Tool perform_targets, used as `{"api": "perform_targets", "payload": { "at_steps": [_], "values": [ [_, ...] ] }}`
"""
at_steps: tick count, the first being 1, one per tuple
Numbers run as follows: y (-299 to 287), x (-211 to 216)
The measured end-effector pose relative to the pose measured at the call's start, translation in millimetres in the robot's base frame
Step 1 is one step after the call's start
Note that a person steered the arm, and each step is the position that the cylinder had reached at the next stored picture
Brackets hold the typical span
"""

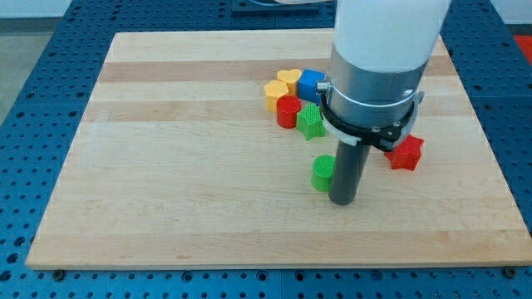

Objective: Move the green circle towards the green star

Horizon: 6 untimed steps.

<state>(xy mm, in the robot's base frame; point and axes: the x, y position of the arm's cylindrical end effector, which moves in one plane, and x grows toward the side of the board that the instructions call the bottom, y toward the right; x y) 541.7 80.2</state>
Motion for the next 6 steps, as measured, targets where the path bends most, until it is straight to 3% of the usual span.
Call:
{"api": "perform_targets", "payload": {
  "at_steps": [6],
  "values": [
    [-37, -18]
  ]
}}
